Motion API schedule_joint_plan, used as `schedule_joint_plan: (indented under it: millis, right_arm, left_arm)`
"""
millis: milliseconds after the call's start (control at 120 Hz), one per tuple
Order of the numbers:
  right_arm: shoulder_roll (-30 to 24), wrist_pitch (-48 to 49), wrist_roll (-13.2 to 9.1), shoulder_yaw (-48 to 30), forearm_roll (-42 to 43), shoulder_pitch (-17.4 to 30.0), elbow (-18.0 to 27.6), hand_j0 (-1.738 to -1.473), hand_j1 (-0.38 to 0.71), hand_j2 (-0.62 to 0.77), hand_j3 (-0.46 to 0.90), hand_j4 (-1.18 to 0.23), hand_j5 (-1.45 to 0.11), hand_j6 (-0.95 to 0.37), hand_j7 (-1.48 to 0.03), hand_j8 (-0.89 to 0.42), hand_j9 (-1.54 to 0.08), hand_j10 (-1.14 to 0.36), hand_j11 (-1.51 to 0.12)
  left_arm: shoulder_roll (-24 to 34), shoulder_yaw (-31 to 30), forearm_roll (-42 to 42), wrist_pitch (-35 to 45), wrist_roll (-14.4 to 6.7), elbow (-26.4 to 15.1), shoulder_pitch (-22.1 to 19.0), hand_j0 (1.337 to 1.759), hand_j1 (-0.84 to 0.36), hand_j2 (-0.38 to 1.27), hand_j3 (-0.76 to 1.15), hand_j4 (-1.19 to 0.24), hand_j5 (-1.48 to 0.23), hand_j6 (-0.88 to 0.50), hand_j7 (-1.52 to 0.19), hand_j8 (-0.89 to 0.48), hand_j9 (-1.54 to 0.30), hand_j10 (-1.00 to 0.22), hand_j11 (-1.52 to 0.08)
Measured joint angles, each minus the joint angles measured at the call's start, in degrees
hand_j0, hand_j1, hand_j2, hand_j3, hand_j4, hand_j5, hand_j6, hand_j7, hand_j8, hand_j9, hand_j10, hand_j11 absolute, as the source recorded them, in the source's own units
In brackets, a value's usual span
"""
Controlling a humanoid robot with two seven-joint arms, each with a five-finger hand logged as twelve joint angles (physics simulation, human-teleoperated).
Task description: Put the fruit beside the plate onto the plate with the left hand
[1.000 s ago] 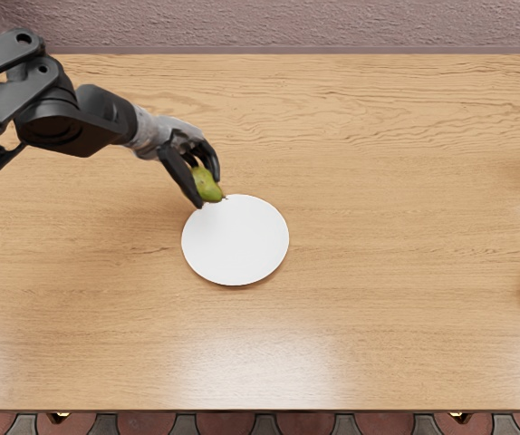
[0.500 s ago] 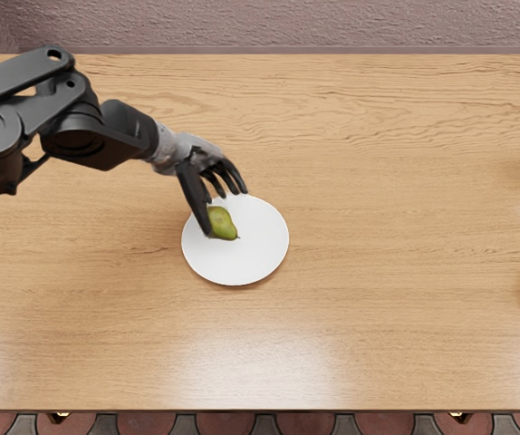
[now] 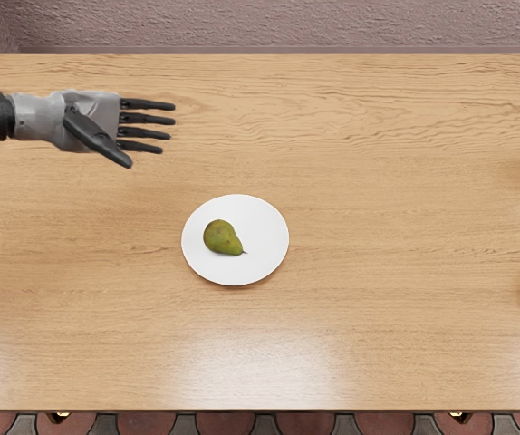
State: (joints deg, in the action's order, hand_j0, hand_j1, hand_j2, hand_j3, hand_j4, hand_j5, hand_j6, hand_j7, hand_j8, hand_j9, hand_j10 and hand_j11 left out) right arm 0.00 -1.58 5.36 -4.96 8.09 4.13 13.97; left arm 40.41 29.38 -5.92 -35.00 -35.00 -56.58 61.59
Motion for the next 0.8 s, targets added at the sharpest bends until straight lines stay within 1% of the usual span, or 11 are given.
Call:
schedule_joint_plan:
  millis: [67,242,367,625,800]
  right_arm:
    - [0.00,0.00,0.00,-0.01,0.00,0.00,0.00,-1.658,-0.33,0.00,0.00,-0.02,-0.02,-0.01,-0.02,-0.01,-0.02,-0.01,-0.02]
    - [0.00,0.00,0.00,0.02,0.00,0.00,0.00,-1.658,-0.33,0.00,0.00,-0.02,-0.02,-0.01,-0.02,-0.01,-0.02,-0.01,-0.02]
    - [0.00,0.00,0.00,0.02,0.00,0.00,0.00,-1.658,-0.33,0.00,0.00,-0.01,-0.02,-0.01,-0.02,-0.01,-0.02,-0.01,-0.02]
    - [0.00,0.00,-0.01,0.04,0.00,0.00,0.00,-1.658,-0.33,0.00,0.00,-0.01,-0.02,-0.01,-0.02,-0.01,-0.02,-0.01,-0.02]
    - [0.00,0.00,0.00,0.04,-0.03,0.05,-0.03,-1.658,-0.33,0.00,0.00,-0.01,-0.02,-0.01,-0.02,-0.01,-0.02,-0.01,-0.02]
  left_arm:
    - [1.64,0.06,-1.12,-0.02,0.00,0.42,-1.94,1.658,0.33,0.01,0.00,-0.02,-0.03,-0.01,-0.03,-0.01,-0.03,-0.02,-0.03]
    - [6.87,0.11,-2.17,-0.03,0.00,1.84,-3.32,1.658,0.34,0.00,0.00,-0.01,-0.01,0.00,-0.01,0.00,-0.01,-0.01,-0.01]
    - [9.22,0.11,-2.31,-0.04,0.00,2.08,-4.11,1.658,0.34,0.00,0.00,0.00,-0.01,0.00,-0.01,0.00,-0.01,0.00,-0.01]
    - [11.38,0.05,-2.42,-0.04,0.00,3.26,-4.91,1.658,0.35,0.00,0.00,0.00,0.00,0.00,0.00,0.00,0.00,0.00,0.00]
    - [12.68,0.05,-2.42,-0.05,0.00,5.65,-5.08,1.658,0.35,0.00,0.00,0.00,0.00,0.00,0.00,0.00,0.00,0.00,0.00]
